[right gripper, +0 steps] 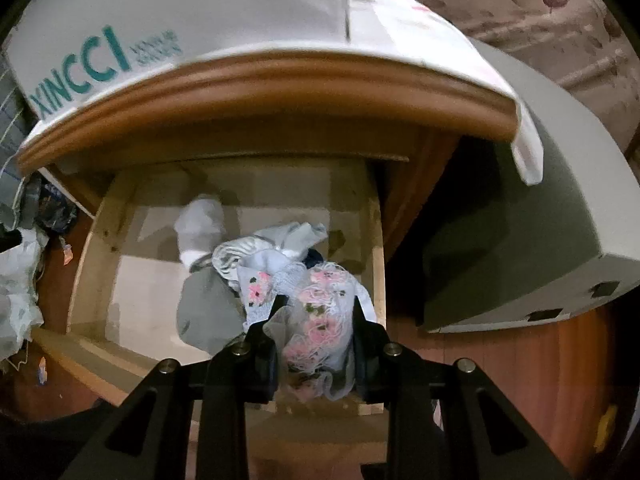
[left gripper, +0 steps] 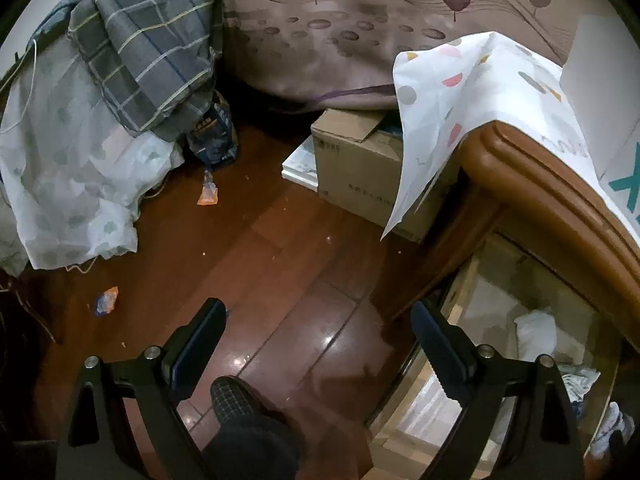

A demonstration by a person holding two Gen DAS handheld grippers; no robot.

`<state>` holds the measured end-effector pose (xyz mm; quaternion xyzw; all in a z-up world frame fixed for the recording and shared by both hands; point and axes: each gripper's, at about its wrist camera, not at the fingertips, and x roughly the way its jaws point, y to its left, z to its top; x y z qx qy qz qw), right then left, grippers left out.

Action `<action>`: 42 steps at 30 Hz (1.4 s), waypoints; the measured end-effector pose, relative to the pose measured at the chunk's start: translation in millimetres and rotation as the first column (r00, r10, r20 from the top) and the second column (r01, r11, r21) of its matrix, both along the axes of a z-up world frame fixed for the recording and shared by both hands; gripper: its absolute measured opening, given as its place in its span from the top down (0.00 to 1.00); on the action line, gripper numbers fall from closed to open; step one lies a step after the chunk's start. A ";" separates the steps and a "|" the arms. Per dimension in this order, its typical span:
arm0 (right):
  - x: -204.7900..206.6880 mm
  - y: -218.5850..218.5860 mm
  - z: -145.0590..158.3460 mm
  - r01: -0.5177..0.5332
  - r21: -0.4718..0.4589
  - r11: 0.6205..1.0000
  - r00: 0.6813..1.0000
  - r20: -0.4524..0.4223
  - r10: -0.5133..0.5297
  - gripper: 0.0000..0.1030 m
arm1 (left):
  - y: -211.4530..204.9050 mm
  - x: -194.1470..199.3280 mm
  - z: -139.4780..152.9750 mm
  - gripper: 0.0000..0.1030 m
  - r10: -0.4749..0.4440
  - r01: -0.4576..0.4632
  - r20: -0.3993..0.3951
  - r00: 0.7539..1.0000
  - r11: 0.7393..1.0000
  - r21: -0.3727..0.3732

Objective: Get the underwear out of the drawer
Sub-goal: 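Carry the pink floral underwear with the right tool into the white box and release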

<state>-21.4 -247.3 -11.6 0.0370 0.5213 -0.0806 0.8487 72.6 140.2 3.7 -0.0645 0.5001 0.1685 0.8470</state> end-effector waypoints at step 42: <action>157.6 13.6 191.5 -0.018 -0.160 0.987 0.980 0.192 0.049 0.73 | 26.2 4.0 -5.0 0.10 0.099 -0.098 -0.043 0.994 0.995 0.015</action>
